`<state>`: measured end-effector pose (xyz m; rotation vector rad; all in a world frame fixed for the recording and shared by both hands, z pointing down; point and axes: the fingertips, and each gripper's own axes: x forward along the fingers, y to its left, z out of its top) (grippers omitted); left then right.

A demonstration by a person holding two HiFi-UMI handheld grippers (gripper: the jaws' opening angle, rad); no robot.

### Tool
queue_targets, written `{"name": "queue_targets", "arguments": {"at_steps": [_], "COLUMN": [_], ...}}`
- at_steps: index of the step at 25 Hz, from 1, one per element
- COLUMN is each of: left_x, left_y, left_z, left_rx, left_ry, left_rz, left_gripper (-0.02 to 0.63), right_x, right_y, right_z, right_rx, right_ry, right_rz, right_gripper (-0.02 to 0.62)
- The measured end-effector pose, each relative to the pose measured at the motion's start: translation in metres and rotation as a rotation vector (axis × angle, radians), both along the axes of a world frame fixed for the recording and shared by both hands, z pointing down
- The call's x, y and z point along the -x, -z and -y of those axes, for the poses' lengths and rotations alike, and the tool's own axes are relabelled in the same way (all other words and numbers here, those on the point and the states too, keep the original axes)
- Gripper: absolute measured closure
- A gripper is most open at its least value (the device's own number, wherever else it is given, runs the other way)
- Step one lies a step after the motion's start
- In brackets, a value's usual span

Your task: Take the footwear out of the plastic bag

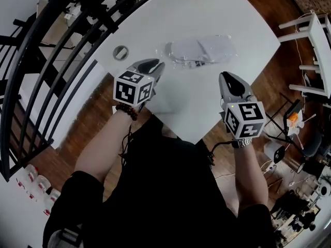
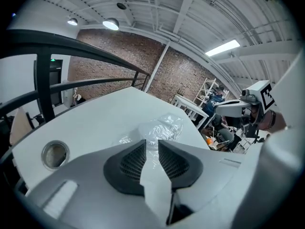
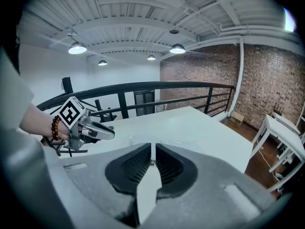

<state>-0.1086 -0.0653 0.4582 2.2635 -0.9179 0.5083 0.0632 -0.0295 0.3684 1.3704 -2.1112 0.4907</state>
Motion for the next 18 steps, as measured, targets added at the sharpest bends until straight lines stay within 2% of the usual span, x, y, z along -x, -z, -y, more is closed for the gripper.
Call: {"name": "queue_targets", "arguments": {"at_steps": [8,14,18], "left_x": [-0.001,0.000,0.004], "left_y": [-0.028,-0.042,-0.053], "left_z": [0.023,0.024,0.026], "left_rx": [0.006,0.021,-0.001], "left_ry": [0.016,-0.003,-0.048], "left_rz": [0.146,0.239,0.351], "left_gripper": [0.509,0.509,0.509], "right_x": [-0.032,-0.046,-0.054], "right_y": [-0.029,-0.051,-0.071], "right_z": [0.045,0.075,0.095], "right_rx": [0.029,0.065,0.103], "right_ry": [0.056,0.090,0.123], "right_rz": [0.001,-0.022,-0.049], "right_gripper": [0.563,0.519,0.485]}}
